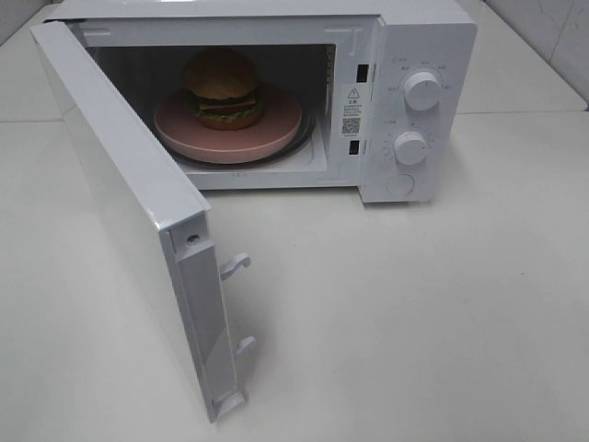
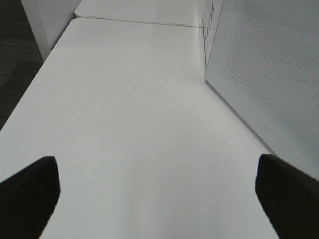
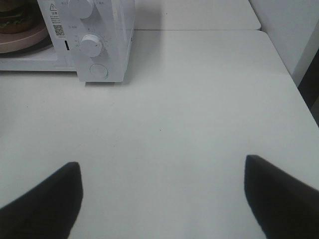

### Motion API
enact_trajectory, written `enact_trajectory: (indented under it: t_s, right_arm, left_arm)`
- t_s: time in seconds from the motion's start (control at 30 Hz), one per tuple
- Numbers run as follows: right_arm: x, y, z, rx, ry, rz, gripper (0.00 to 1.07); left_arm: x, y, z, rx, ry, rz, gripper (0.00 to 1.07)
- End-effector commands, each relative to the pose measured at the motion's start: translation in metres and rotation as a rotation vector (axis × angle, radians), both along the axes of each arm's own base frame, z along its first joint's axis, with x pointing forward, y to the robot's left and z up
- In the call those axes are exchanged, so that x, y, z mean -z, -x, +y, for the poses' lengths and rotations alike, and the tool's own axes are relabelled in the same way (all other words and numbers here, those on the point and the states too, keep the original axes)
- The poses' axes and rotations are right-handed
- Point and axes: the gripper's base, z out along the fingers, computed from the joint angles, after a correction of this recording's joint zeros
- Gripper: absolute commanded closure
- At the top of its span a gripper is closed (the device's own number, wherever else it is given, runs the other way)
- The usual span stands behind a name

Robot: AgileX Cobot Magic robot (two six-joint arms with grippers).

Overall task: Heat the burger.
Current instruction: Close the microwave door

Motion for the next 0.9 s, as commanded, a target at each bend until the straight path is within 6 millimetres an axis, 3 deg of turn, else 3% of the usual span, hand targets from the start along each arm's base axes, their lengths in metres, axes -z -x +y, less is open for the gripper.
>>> enact_trajectory:
  t_s: [0.03, 0.1, 0.47, 0.67, 0.8, 0.83, 0.9]
  right_arm:
    - [0.0001, 0.0037, 0.0009, -0.016, 0.006, -0.029, 0.14]
    - [0.0002, 0.0039, 0.0033, -0.052, 0.018, -0.029, 0.07]
    - [0.0003, 0.004, 0.0045, -0.068, 0.02, -0.029, 0.07]
    - [0.0002, 0.004, 0.0046, -0.069, 0.02, -0.03, 0.19]
    - [0.0002, 0.004, 0.0046, -0.069, 0.02, -0.03, 0.32]
    - [0.0002, 0.004, 0.0046, -0.069, 0.02, -0.03, 0.4]
    - [0.0002, 0.004, 0.0046, -0.069, 0.02, -0.03, 0.43]
  left_arm:
    - [-0.0009, 0.0018, -0.0006, 0.011, 0.004, -0.023, 0.07]
    - [-0.0009, 0.0013, -0.0006, 0.011, 0.005, -0.02, 0.07]
    - [-0.0009, 0.0011, -0.0006, 0.011, 0.005, -0.019, 0.07]
    - [-0.0009, 0.0011, -0.0006, 0.011, 0.005, -0.019, 0.07]
    - [-0.0009, 0.0011, -0.0006, 0.011, 0.005, -0.019, 0.07]
    - [-0.0009, 0.0011, -0.0006, 0.011, 0.005, -0.019, 0.07]
    - [-0.0009, 0.0011, -0.0006, 0.011, 0.005, -0.019, 0.07]
